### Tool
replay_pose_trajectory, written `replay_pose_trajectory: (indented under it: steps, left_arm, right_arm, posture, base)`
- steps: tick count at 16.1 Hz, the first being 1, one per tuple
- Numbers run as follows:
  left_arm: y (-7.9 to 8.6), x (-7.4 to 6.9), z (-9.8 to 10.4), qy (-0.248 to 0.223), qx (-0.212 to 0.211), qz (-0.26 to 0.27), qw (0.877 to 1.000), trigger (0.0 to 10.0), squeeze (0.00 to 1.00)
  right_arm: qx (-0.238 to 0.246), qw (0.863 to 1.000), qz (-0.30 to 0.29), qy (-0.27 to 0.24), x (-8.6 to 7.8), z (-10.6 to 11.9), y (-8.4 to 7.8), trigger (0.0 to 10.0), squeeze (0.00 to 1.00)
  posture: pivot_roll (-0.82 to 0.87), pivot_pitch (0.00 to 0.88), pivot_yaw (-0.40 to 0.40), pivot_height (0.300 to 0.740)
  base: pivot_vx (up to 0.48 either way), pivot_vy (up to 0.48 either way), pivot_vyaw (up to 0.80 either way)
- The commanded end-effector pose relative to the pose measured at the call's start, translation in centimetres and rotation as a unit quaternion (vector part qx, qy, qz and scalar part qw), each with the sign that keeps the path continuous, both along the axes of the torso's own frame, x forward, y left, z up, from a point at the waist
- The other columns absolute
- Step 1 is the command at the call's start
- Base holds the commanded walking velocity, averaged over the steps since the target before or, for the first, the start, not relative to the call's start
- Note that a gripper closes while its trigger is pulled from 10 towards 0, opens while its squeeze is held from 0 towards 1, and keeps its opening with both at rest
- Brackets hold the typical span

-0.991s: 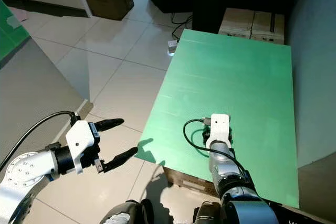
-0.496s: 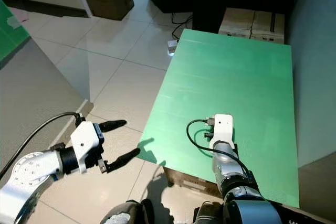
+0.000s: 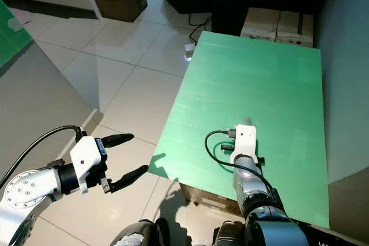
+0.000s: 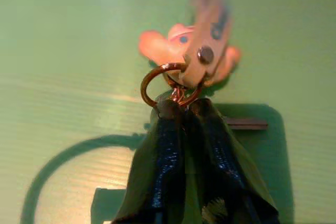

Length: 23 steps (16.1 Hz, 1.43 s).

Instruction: Hang keys on a hook

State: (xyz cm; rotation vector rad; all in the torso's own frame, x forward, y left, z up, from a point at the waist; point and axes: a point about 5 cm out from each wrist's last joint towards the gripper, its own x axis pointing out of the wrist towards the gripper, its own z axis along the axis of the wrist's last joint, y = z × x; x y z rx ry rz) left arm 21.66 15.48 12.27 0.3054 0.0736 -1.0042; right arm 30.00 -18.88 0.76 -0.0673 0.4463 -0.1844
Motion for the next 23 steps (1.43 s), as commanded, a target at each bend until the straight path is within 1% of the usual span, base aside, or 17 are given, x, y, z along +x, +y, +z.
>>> replay_pose_trajectory:
  steps: [1, 3, 6, 7, 10, 13, 14, 15, 17, 18, 19, 20, 21, 22, 23]
  left_arm:
    - [0.4, -0.1, 0.2, 0.002, 0.007, 0.001, 1.000, 10.0, 0.00]
    - [0.3, -0.5, 0.5, 0.002, 0.005, -0.002, 1.000, 10.0, 0.00]
    - [-0.2, -0.3, 0.5, 0.003, 0.003, -0.005, 1.000, 10.0, 0.00]
    - [-0.5, 0.1, 0.4, 0.005, 0.003, -0.006, 1.000, 10.0, 0.00]
    - [-1.0, 0.3, 0.3, 0.007, 0.002, -0.007, 1.000, 10.0, 0.00]
    - [-1.2, 0.3, 0.4, 0.008, 0.001, -0.010, 1.000, 10.0, 0.00]
    - [-1.2, 0.3, 0.4, 0.008, 0.001, -0.011, 1.000, 10.0, 0.00]
    - [-1.2, 0.3, 0.4, 0.009, 0.001, -0.012, 1.000, 10.0, 0.00]
    - [-1.1, 0.1, 0.4, 0.010, 0.001, -0.013, 1.000, 10.0, 0.00]
    - [-1.0, 0.0, 0.4, 0.011, 0.001, -0.014, 1.000, 10.0, 0.00]
    - [-0.9, -0.1, 0.4, 0.011, 0.002, -0.014, 1.000, 10.0, 0.00]
    - [-0.8, -0.1, 0.4, 0.011, 0.002, -0.013, 1.000, 10.0, 0.00]
    - [-0.8, -0.2, 0.4, 0.012, 0.002, -0.012, 1.000, 10.0, 0.00]
    - [-0.8, -0.3, 0.3, 0.012, 0.002, -0.011, 1.000, 10.0, 0.00]
    - [-0.7, -0.4, 0.3, 0.013, 0.003, -0.012, 1.000, 10.0, 0.00]
  right_arm:
    - [0.009, 1.000, 0.002, 0.005, -0.6, -0.6, 0.2, 0.0, 0.00]
    - [0.010, 1.000, 0.001, -0.007, -1.1, -0.6, 0.2, 0.0, 0.00]
    - [0.007, 1.000, 0.002, -0.010, -1.5, -0.8, 0.0, 0.0, 0.00]
    - [0.005, 1.000, 0.005, -0.020, -2.1, -0.7, 0.1, 0.0, 0.00]
    - [-0.004, 1.000, 0.005, -0.015, -3.6, -1.0, -0.3, 0.0, 0.00]
    - [-0.031, 0.999, -0.009, 0.016, -5.3, -1.2, -1.7, 0.0, 0.00]
    - [-0.038, 0.999, -0.012, 0.018, -5.5, -1.0, -2.0, 0.0, 0.00]
    - [-0.060, 0.998, -0.013, 0.022, -5.9, -0.5, -2.5, 0.0, 0.00]
    - [-0.084, 0.996, -0.009, 0.031, -6.2, -0.1, -2.8, 0.0, 0.00]
    - [-0.094, 0.994, -0.008, 0.048, -6.5, -0.2, -2.9, 2.1, 0.00]
    - [-0.099, 0.993, -0.007, 0.070, -7.0, -0.6, -2.7, 10.0, 0.00]
    - [-0.102, 0.992, -0.008, 0.077, -7.2, -0.6, -2.6, 10.0, 0.00]
    - [-0.108, 0.991, -0.009, 0.082, -7.3, -0.7, -2.6, 10.0, 0.31]
    - [-0.107, 0.991, -0.013, 0.081, -7.4, -0.7, -2.7, 10.0, 1.00]
    - [-0.107, 0.991, -0.016, 0.083, -7.4, -0.7, -2.8, 10.0, 1.00]
  posture:
    - [0.06, 0.191, 0.152, 0.740]
    - [0.05, 0.193, 0.156, 0.740]
    - [0.05, 0.198, 0.158, 0.740]
    - [0.05, 0.196, 0.159, 0.740]
    - [0.04, 0.196, 0.162, 0.740]
    - [0.04, 0.197, 0.172, 0.740]
    - [0.03, 0.196, 0.173, 0.740]
    - [0.03, 0.198, 0.174, 0.740]
    - [0.03, 0.200, 0.177, 0.740]
    - [0.03, 0.201, 0.177, 0.740]
    - [0.03, 0.198, 0.177, 0.740]
    - [0.03, 0.199, 0.178, 0.740]
    - [0.03, 0.201, 0.177, 0.740]
    - [0.03, 0.202, 0.178, 0.740]
    - [0.04, 0.201, 0.179, 0.740]
  base:
    - [0.000, 0.000, 0.00]
    - [0.000, 0.000, 0.00]
    - [0.000, 0.000, 0.00]
    - [0.000, 0.000, 0.00]
    - [0.000, 0.000, 0.00]
    - [0.000, 0.000, 0.00]
    - [0.000, 0.000, 0.00]
    - [0.000, 0.000, 0.00]
    - [0.000, 0.000, 0.00]
    - [0.000, 0.000, 0.00]
    - [0.000, 0.000, 0.00]
    - [0.000, 0.000, 0.00]
    - [0.000, 0.000, 0.00]
    - [0.000, 0.000, 0.00]
    - [0.000, 0.000, 0.00]
